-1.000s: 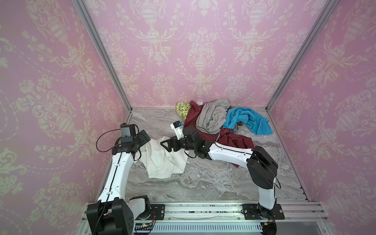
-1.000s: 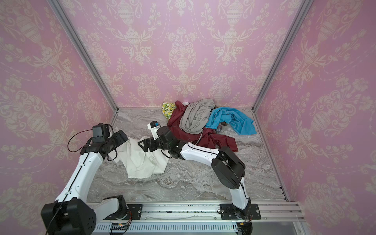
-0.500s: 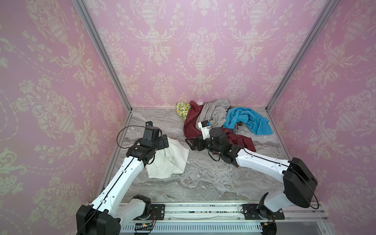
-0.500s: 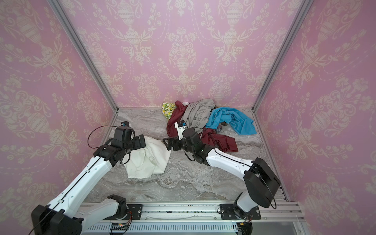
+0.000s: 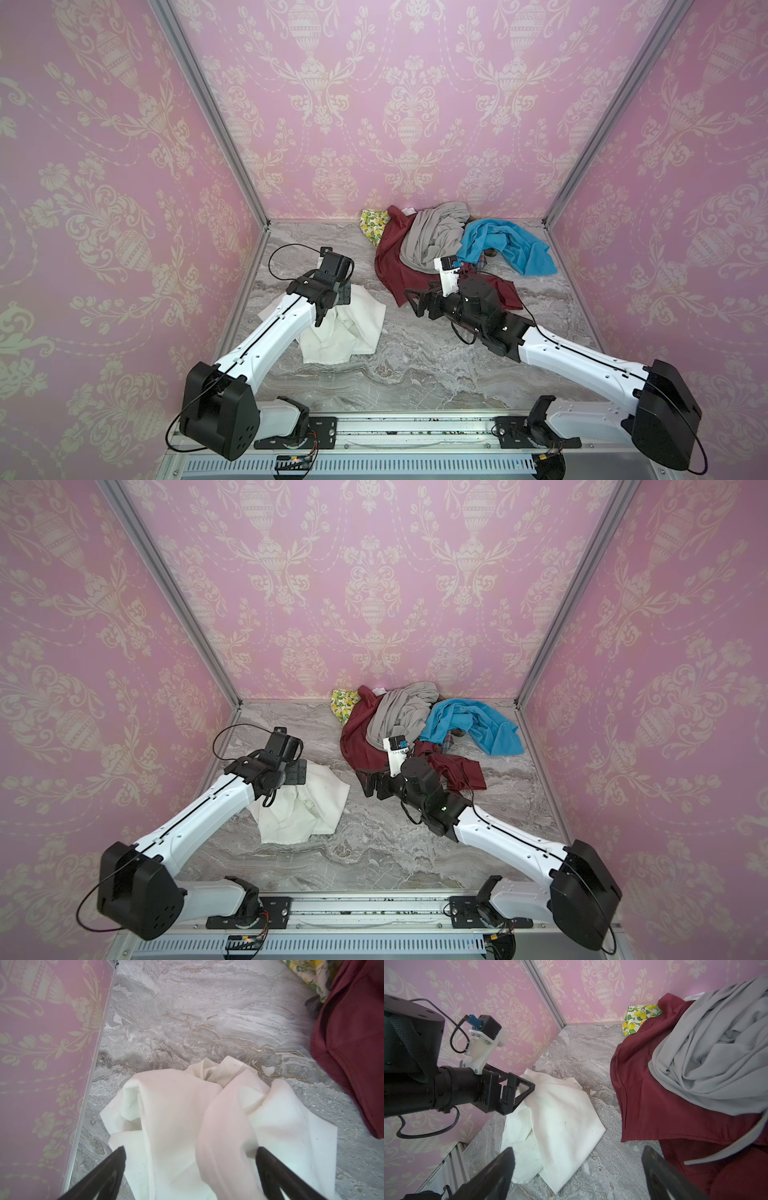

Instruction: Pick out a specific cloth from the pile

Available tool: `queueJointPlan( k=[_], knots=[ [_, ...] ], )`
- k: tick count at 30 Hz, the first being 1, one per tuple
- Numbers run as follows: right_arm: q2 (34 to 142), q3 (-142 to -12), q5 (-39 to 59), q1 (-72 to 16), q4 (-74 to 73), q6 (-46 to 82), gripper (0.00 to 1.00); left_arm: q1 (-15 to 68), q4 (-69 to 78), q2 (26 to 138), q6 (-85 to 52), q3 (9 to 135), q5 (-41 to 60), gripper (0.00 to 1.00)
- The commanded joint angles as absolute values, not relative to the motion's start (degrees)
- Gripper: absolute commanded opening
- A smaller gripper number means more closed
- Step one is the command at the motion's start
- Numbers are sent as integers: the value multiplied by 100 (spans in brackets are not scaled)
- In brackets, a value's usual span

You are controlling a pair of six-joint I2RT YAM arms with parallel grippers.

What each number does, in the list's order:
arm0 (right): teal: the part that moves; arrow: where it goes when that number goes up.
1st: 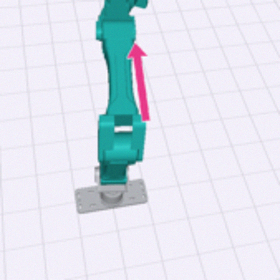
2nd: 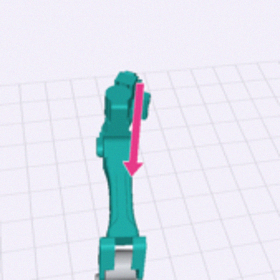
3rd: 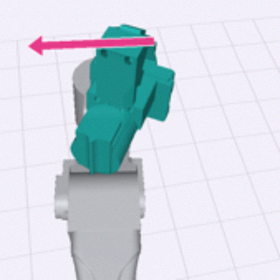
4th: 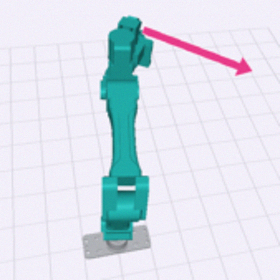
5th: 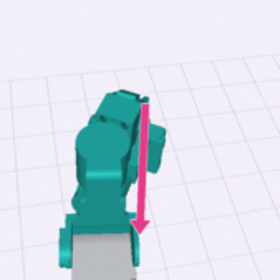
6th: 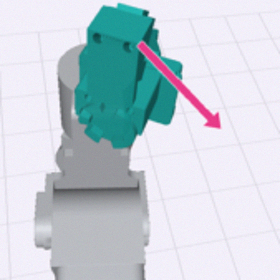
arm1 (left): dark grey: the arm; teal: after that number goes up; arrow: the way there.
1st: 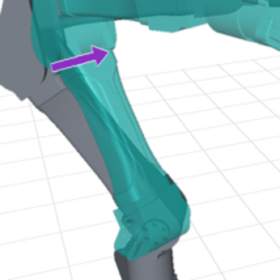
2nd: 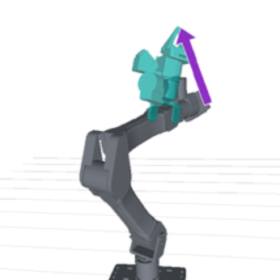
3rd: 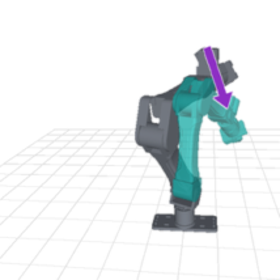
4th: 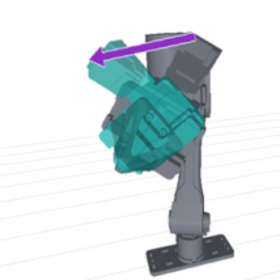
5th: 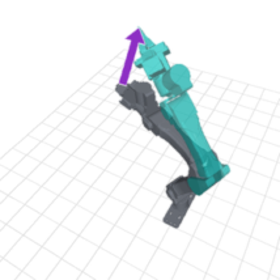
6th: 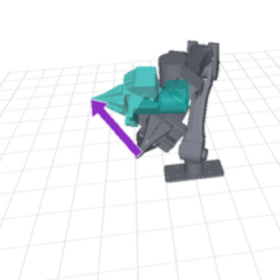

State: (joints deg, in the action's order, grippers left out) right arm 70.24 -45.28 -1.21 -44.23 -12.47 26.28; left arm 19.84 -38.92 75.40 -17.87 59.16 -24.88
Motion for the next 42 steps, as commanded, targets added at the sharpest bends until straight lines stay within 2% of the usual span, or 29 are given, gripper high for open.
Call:
queueJointPlan(
  k=[1,5,11,15,20,22,28,34,42],
  knots=[
    [6979,-4430,-269,-4408,-1131,2405,96,1825,-4100,7578,-1903,5678,-2034,99],
    [6928,-4354,-301,-4407,-1099,2349,97,1439,-3940,7722,-2244,5297,-1284,99],
    [6882,-4289,-369,-4370,-1075,2303,97,1010,-3648,8145,-2935,4952,-766,98],
    [6933,-4267,-347,-4329,-1089,2319,100,781,-3560,8501,-3429,4921,-547,91],
    [7074,-4296,-198,-4168,-1160,2455,99,722,-3367,8778,-4360,5046,-626,75],
    [7118,-4328,-135,-4108,-1179,2495,99,682,-3333,8923,-4768,5184,-641,73],
    [7215,-4455,35,-3968,-1145,2514,98,452,-3188,9294,-5888,5694,-626,74],
    [7369,-4560,192,-3826,-1107,2482,98,119,-3193,9641,-7087,6367,-1066,74],
    [7859,-4829,511,-3605,-1145,2452,98,-253,-3104,10716,-8509,7606,-1287,75]
  ],
)
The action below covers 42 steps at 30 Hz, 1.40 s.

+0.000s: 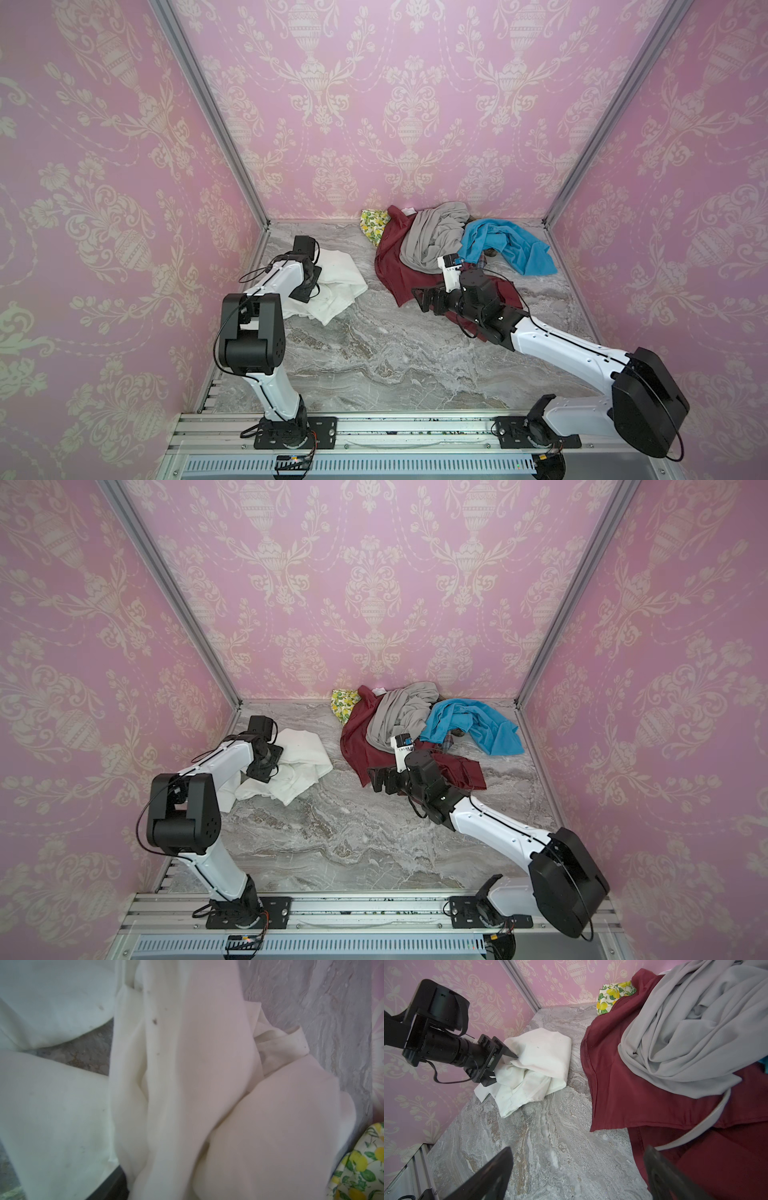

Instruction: Pick out a specific cloth from the pile

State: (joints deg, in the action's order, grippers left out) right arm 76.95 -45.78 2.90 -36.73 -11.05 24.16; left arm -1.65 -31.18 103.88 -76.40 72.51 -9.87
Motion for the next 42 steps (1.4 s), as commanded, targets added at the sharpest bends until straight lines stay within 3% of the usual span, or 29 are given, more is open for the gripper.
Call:
queueJointPlan(
  k=[1,17,29,35,37,42],
  knots=[
    [7926,-4868,563,-3572,-1151,2444,99,-257,-3104,10850,-8623,7741,-1341,75],
    [8985,-5735,1286,-3160,-1148,2348,98,-229,-3806,12371,-10728,9548,-2148,74],
    [8976,-5883,1371,-3085,-905,2153,99,-280,-4561,12901,-11034,10591,-2498,76],
    [8586,-5640,1332,-3087,-939,2221,98,-130,-4330,12618,-10604,10382,-2551,90],
    [8432,-5545,1319,-3086,-954,2258,99,-98,-4189,12465,-10344,10259,-2516,99],
    [7992,-5275,1057,-3083,-863,2135,100,-27,-3654,11894,-9598,9705,-2543,99]
  ],
)
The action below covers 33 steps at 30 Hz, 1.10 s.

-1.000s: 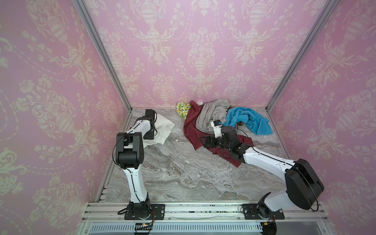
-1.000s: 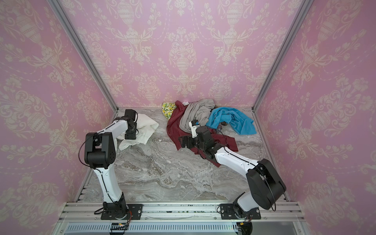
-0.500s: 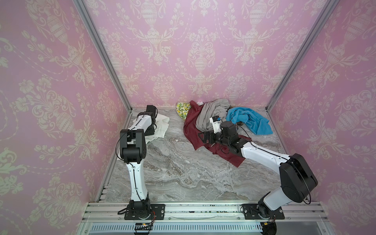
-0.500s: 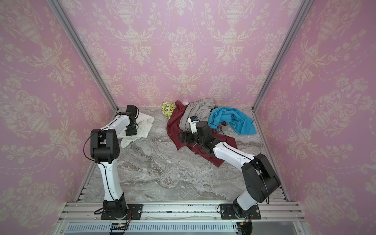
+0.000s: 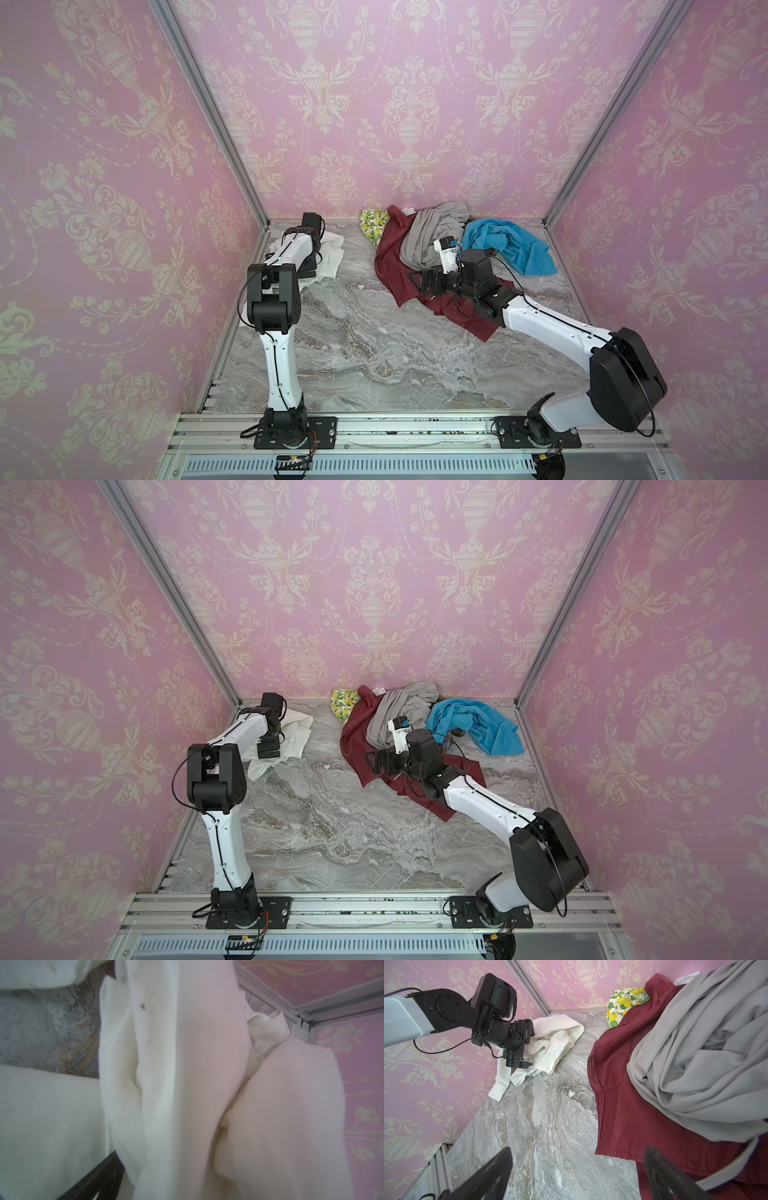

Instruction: Pick out a specific cloth from the pile

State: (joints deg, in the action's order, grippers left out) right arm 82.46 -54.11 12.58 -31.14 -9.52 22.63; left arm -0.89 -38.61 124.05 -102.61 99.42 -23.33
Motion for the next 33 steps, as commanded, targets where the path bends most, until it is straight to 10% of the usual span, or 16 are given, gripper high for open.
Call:
queueJointPlan(
  k=[1,20,33],
  knots=[
    [7925,-5273,1019,-3080,-762,2095,100,-20,-3612,11803,-9448,9635,-2540,99],
    [5703,-4131,-449,-2568,506,877,100,97,-482,9020,-2811,6656,-172,99],
    [4327,-2976,-847,-1599,117,397,100,325,114,6784,-1041,4797,605,99]
  ],
)
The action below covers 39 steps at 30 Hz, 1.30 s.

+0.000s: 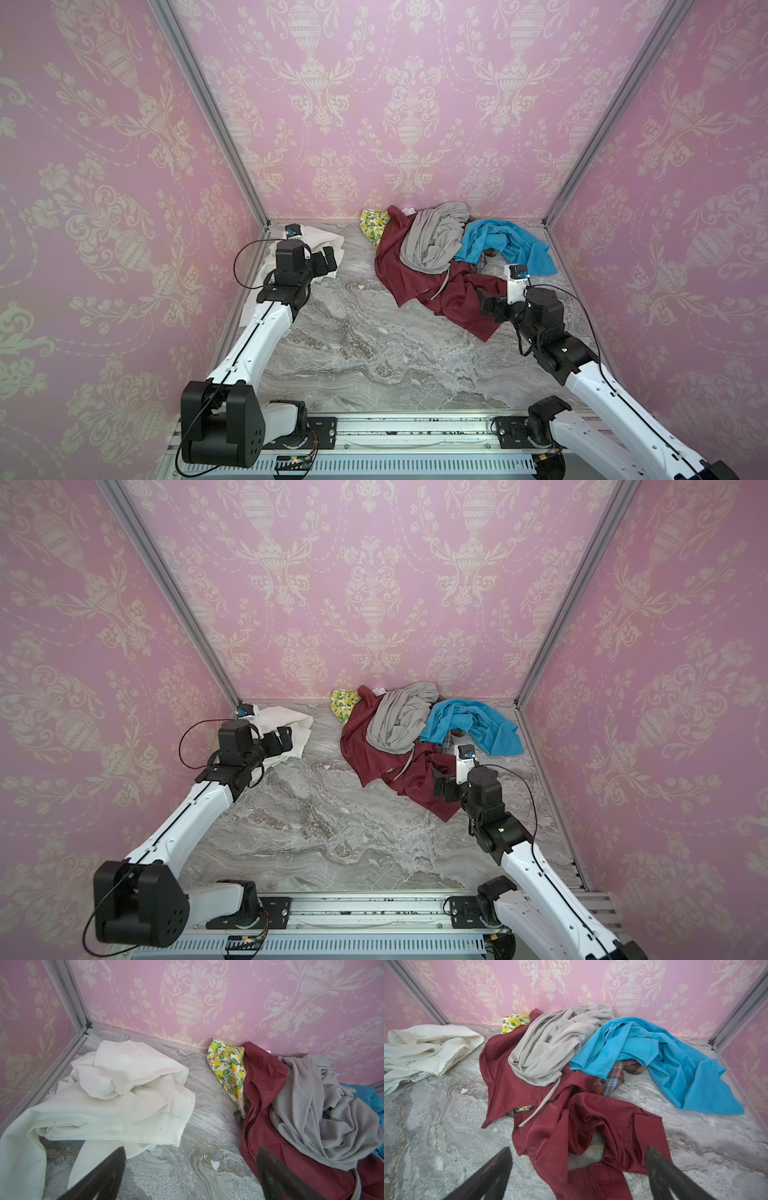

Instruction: Pick out a specific cloth from the pile

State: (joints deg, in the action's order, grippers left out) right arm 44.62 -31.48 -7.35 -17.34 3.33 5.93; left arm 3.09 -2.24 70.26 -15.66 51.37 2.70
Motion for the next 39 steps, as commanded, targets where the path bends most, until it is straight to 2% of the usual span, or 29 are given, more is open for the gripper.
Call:
queueJointPlan(
  k=[1,6,11,13,15,18,19,20,22,24,26,29,31,33,39],
  knots=[
    [4309,-2873,-843,-1502,9,379,100,326,346,6657,-1063,4598,615,99],
    [4656,-2430,-686,-981,-876,406,100,316,1662,6524,-949,3468,141,99],
    [5512,-2078,-304,-328,-2077,566,100,238,2870,7138,-604,2627,-597,99],
    [6049,-1971,-338,-250,-2734,449,100,177,3473,7564,-375,2472,-646,99],
    [6604,-1907,-420,-232,-3383,349,100,21,2843,7719,-352,2867,-513,99],
    [7669,-1842,-390,-226,-4744,228,100,-78,3925,8047,-104,2574,-651,99],
    [8065,-1929,-395,-224,-4921,183,100,-249,3319,8083,-276,2716,-396,99],
    [8399,-1913,-421,-232,-5297,162,100,-289,3771,8260,-233,2475,-235,99],
    [8973,-1852,-530,-232,-6143,220,99,-282,5952,9017,-184,1738,-51,99],
    [8677,-2175,-627,-209,-4927,290,99,-220,6568,9500,-118,1772,-165,99],
    [8776,-2103,-561,-188,-5234,282,100,-229,5211,9177,-340,2137,-736,99],
    [8814,-1986,-587,-193,-5525,265,100,-193,6031,9429,-229,1976,-791,99],
    [8815,-2055,-576,-197,-5436,272,100,-192,5612,9287,-286,2052,-815,99],
    [8864,-2101,-448,-183,-5409,250,100,-185,6047,9401,-229,1949,-807,99],
    [8843,-2083,-335,-133,-5388,265,100,-185,5938,9378,-229,1982,-803,99]
  ],
)
